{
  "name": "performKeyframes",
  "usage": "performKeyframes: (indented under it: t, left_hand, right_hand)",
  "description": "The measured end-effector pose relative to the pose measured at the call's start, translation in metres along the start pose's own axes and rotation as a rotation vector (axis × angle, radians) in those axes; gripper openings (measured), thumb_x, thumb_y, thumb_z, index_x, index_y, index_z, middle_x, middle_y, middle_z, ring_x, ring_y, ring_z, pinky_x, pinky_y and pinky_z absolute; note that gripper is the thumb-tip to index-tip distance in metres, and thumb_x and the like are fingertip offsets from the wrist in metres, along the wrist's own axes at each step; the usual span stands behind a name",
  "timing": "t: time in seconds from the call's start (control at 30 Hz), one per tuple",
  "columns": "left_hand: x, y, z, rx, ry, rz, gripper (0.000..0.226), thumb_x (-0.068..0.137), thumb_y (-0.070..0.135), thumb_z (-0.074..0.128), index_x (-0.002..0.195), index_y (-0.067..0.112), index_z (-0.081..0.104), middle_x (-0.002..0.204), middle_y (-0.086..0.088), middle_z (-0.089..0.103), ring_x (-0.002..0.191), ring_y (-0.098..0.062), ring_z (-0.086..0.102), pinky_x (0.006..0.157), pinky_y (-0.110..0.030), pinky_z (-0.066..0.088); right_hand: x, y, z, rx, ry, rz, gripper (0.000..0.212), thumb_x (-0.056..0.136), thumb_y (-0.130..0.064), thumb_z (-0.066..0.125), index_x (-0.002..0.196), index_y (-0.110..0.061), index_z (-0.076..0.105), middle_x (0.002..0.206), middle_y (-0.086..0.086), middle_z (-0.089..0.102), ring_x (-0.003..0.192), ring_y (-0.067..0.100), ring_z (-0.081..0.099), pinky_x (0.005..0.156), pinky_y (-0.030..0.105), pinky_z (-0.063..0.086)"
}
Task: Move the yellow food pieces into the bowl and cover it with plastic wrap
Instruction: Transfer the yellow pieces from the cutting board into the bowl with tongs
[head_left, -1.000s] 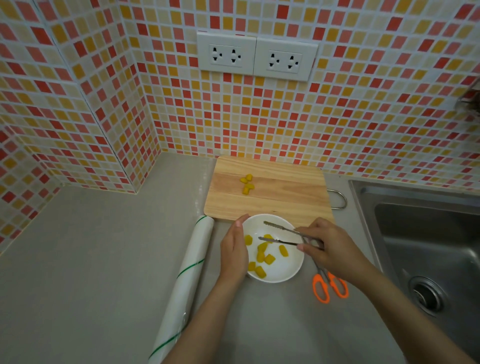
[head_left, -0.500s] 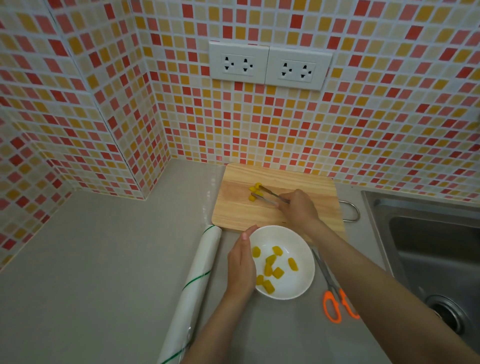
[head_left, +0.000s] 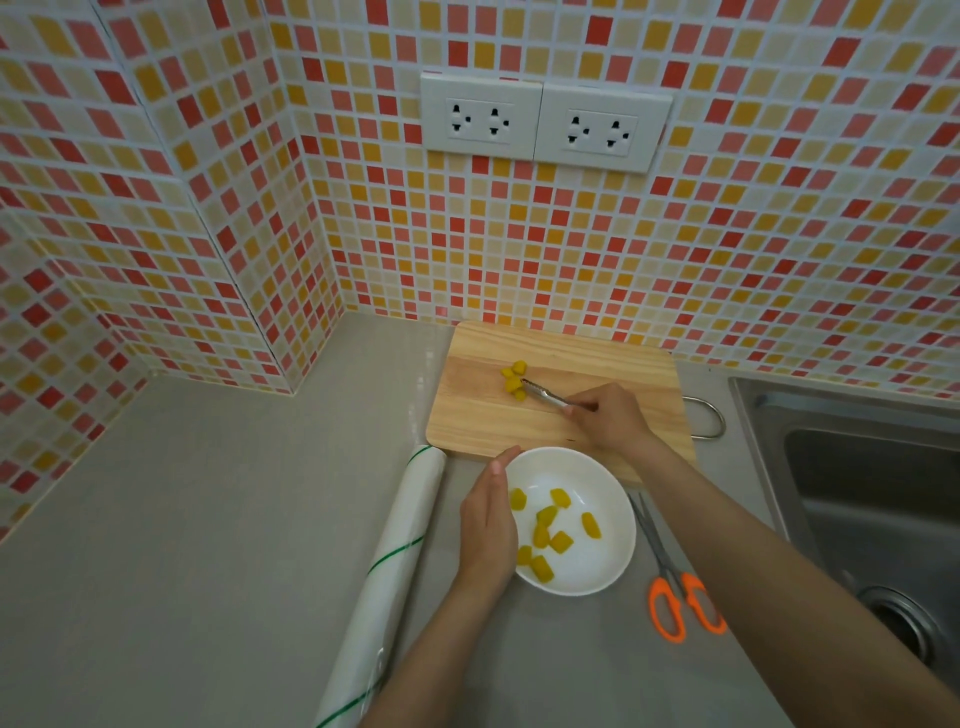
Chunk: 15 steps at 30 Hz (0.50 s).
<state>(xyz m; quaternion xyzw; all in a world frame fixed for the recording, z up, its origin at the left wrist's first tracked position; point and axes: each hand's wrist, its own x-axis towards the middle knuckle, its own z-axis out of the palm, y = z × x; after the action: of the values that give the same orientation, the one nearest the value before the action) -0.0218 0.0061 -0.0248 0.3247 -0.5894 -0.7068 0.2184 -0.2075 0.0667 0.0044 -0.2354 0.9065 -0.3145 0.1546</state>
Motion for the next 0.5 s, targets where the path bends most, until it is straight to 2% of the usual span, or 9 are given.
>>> performKeyframes:
  t: [0.13,0.27,0.33,0.4,0.5]
  left_hand:
    - [0.0,0.002,0.0,0.03,-0.004,0.015,0.038,0.097,0.04,0.027,0.099,0.046,0.065,0.111,0.014,0.067,0.11,-0.01,0.06,0.096,-0.033,0.048]
    - [-0.002,0.003,0.001,0.039,-0.01,0.017,0.039,0.091,0.048,0.027,0.102,0.046,0.063,0.118,0.01,0.065,0.113,-0.01,0.058,0.101,-0.039,0.046]
    - [-0.003,0.004,0.001,0.043,-0.008,0.009,0.039,0.088,0.051,0.027,0.101,0.046,0.063,0.118,0.01,0.065,0.113,-0.011,0.058,0.102,-0.039,0.045]
    - [-0.003,0.004,0.002,0.044,-0.007,0.007,0.037,0.092,0.049,0.028,0.098,0.048,0.064,0.115,0.012,0.065,0.113,-0.011,0.058,0.101,-0.037,0.046]
    - [-0.004,0.004,0.002,0.046,-0.005,0.006,0.038,0.099,0.039,0.027,0.098,0.047,0.064,0.11,0.017,0.066,0.11,-0.01,0.059,0.097,-0.033,0.047]
  right_hand:
    - [-0.007,0.005,-0.003,0.018,0.016,0.009,0.02,0.085,-0.014,0.063,0.102,-0.009,0.072,0.101,0.011,0.074,0.093,0.024,0.064,0.071,0.024,0.042]
    - [-0.019,0.01,-0.011,0.017,0.069,-0.032,0.021,0.084,-0.016,0.064,0.102,-0.009,0.073,0.1,0.011,0.074,0.092,0.023,0.065,0.067,0.025,0.041]
    - [-0.022,0.009,-0.016,0.004,0.049,-0.052,0.021,0.084,-0.018,0.065,0.1,-0.008,0.073,0.095,0.016,0.074,0.087,0.028,0.064,0.068,0.031,0.04]
    - [-0.02,0.005,-0.017,-0.036,-0.007,-0.061,0.022,0.084,-0.022,0.065,0.097,-0.006,0.074,0.089,0.021,0.073,0.079,0.031,0.062,0.063,0.031,0.036]
    - [-0.014,-0.004,-0.009,-0.099,-0.064,-0.048,0.022,0.085,-0.025,0.064,0.095,-0.009,0.075,0.086,0.016,0.073,0.073,0.025,0.06,0.06,0.029,0.034]
